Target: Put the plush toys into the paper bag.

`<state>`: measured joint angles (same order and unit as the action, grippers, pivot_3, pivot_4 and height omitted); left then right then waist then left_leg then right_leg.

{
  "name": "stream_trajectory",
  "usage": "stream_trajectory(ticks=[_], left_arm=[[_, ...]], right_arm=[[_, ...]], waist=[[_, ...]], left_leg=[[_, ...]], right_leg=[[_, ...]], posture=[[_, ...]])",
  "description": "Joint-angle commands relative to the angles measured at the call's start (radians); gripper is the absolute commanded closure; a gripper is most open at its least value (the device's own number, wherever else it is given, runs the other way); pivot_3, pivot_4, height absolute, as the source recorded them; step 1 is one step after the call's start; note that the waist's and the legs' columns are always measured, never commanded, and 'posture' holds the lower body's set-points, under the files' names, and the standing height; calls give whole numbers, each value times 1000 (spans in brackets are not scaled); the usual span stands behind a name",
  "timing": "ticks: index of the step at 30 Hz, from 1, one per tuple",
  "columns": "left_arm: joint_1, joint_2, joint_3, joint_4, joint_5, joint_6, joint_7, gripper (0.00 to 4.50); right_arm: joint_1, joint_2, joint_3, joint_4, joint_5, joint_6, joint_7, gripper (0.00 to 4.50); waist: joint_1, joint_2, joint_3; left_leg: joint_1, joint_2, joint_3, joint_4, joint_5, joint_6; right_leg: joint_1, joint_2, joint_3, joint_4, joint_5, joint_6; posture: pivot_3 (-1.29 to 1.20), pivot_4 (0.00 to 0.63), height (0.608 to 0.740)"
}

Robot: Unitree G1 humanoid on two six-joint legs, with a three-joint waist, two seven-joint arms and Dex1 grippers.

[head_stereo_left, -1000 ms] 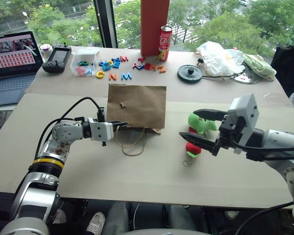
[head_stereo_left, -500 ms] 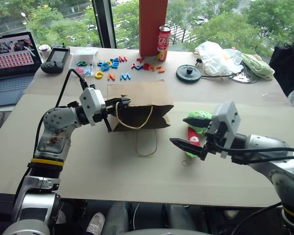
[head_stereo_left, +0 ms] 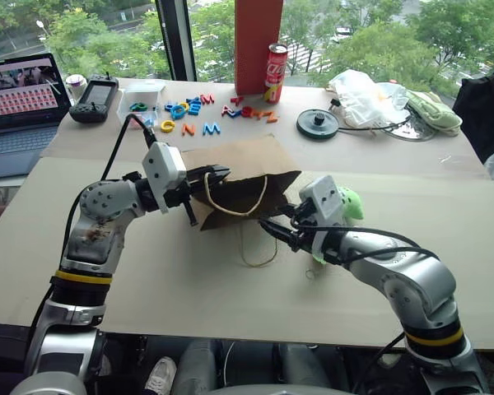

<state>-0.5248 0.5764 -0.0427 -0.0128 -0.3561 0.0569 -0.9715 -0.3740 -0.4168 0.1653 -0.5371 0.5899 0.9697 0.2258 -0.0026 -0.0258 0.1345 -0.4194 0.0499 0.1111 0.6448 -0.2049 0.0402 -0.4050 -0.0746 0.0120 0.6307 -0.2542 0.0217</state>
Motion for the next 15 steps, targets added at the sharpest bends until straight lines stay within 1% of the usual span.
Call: stream_trajectory(ticks=[1, 3, 4, 5, 9, 15], left_arm=[[-23, -11, 18, -42, -15, 14, 10, 4500], [-29, -20, 21, -45, -17, 26, 14, 4500], [-32, -23, 23, -47, -19, 32, 17, 4500], [-36, -29, 23, -52, -23, 42, 22, 4500], [-45, -51, 36, -79, -45, 96, 54, 4500], [-56, -85, 68, -124, -101, 204, 118, 4500]], right_arm=[[-43, 44, 25, 36, -61, -31, -21, 3097], [-61, 75, 34, 68, -89, -42, -32, 3744], [-70, 90, 41, 88, -110, -49, -41, 4136], [-82, 103, 51, 118, -140, -60, -55, 4401], [-112, 135, 102, 238, -288, -128, -116, 4401], [-96, 153, 195, 352, -415, -175, -104, 4401]], waist=[[-1, 0, 0], [-2, 0, 0], [-3, 0, 0], [-4, 0, 0], [-8, 0, 0], [-10, 0, 0]], left_leg=[[0, 0, 0, 0, 0, 0], [0, 0, 0, 0, 0, 0], [0, 0, 0, 0, 0, 0], [0, 0, 0, 0, 0, 0], [0, 0, 0, 0, 0, 0], [-1, 0, 0, 0, 0, 0]], right_leg=[[0, 0, 0, 0, 0, 0], [0, 0, 0, 0, 0, 0], [0, 0, 0, 0, 0, 0], [0, 0, 0, 0, 0, 0], [0, 0, 0, 0, 0, 0], [-1, 0, 0, 0, 0, 0]], posture=[[0, 150, 739], [0, 150, 739], [0, 150, 739], [0, 150, 739], [0, 150, 739], [0, 150, 739]])
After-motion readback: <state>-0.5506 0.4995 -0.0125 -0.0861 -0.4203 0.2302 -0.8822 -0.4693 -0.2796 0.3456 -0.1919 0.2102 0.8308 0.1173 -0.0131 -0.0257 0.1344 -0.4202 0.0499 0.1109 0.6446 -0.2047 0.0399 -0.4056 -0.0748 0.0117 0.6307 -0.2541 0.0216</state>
